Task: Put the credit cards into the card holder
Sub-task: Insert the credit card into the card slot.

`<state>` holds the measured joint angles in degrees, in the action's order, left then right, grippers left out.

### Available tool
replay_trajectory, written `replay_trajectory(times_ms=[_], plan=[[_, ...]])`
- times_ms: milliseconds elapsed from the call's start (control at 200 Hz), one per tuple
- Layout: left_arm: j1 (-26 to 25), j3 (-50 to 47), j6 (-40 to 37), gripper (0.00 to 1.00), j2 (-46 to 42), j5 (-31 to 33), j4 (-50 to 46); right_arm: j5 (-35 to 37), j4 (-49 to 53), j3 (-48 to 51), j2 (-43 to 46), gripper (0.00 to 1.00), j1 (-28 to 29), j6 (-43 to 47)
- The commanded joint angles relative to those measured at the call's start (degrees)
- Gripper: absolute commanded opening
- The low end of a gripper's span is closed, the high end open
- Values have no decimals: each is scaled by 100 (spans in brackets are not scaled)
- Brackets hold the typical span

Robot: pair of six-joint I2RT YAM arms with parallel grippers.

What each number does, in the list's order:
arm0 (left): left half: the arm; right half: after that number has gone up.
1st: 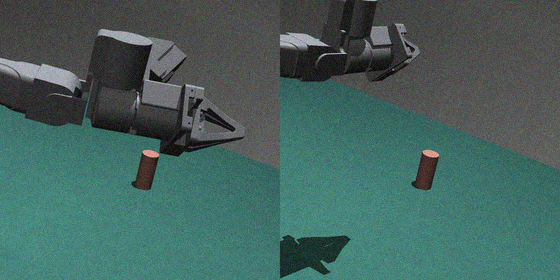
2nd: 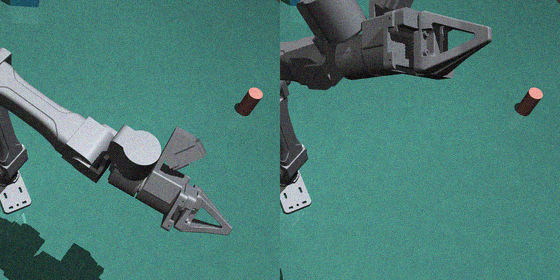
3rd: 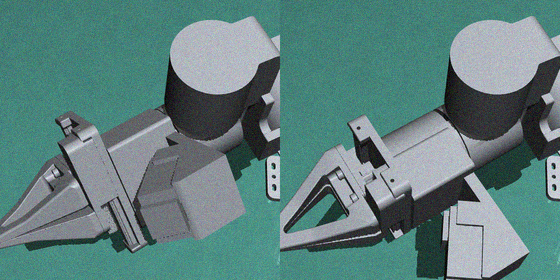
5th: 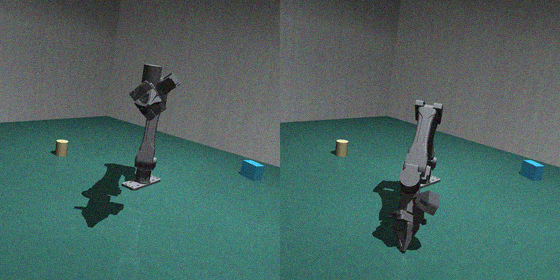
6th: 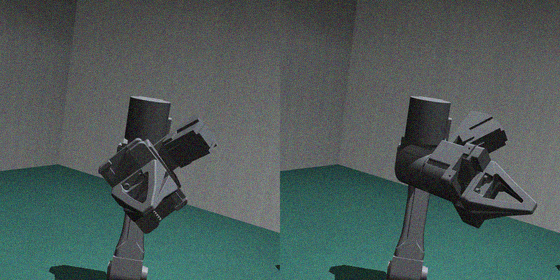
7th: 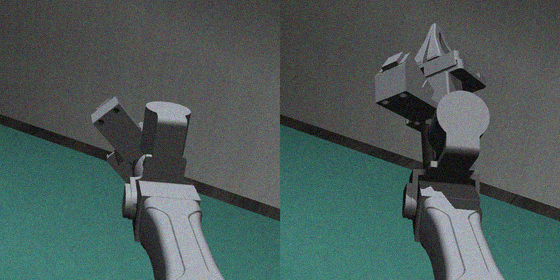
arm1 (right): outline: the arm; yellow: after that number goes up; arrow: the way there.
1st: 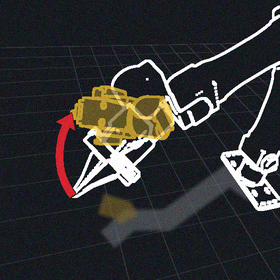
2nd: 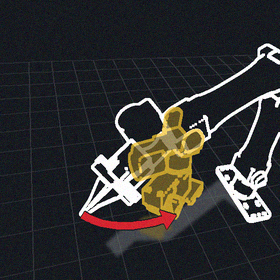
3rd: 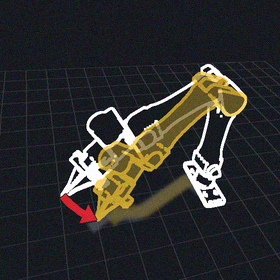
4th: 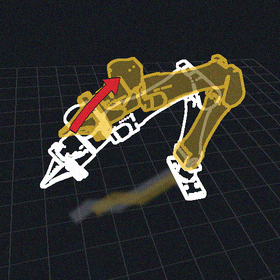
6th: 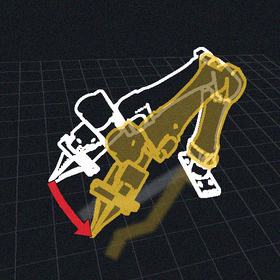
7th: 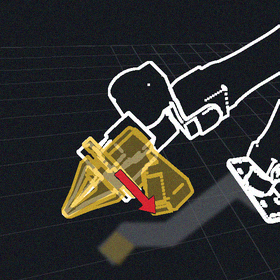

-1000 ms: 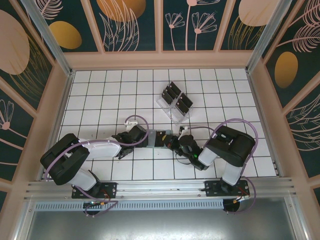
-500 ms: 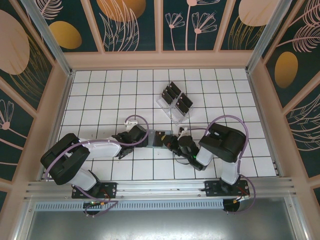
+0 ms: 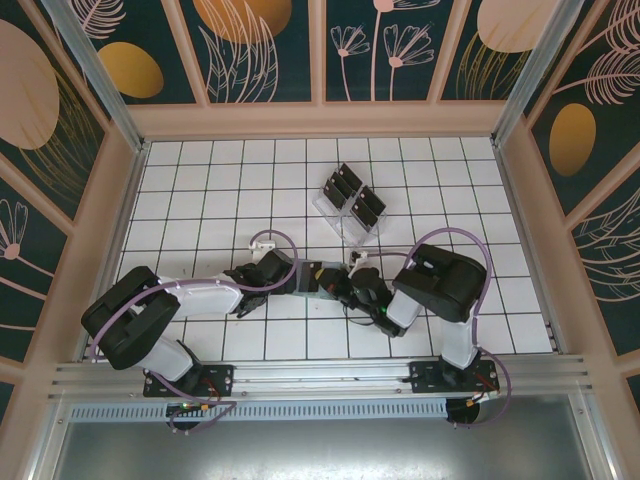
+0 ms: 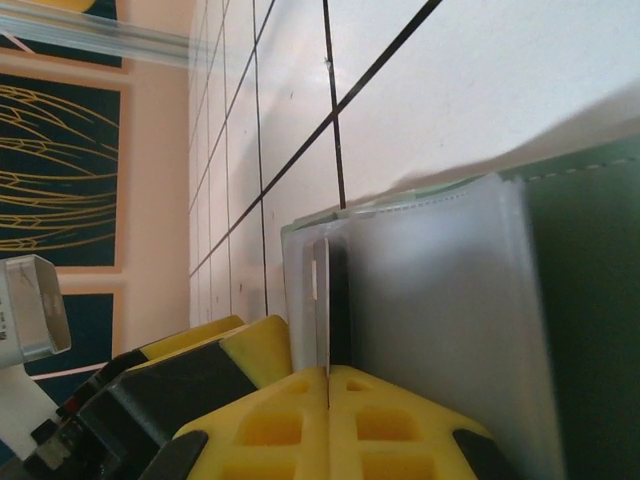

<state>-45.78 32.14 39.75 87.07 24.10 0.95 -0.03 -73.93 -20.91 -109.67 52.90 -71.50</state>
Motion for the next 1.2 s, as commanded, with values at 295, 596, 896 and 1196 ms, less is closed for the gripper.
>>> replay_trajectory(times_ms=[295,596,896,1196], plan=[[-45,-156,-15,98,122,-86,-419,-624,1773,-492,370,25,-257,552],[-42,-11,7,98,-260,-131,-499,-648,4172,-1295,1197,36,-442,1716],[-45,137,-5,98,-627,74,-723,-599,5220,-1937,1100,33,-461,2236],[-45,-75,163,98,-466,126,-655,-725,5476,-2206,815,32,-456,2336]])
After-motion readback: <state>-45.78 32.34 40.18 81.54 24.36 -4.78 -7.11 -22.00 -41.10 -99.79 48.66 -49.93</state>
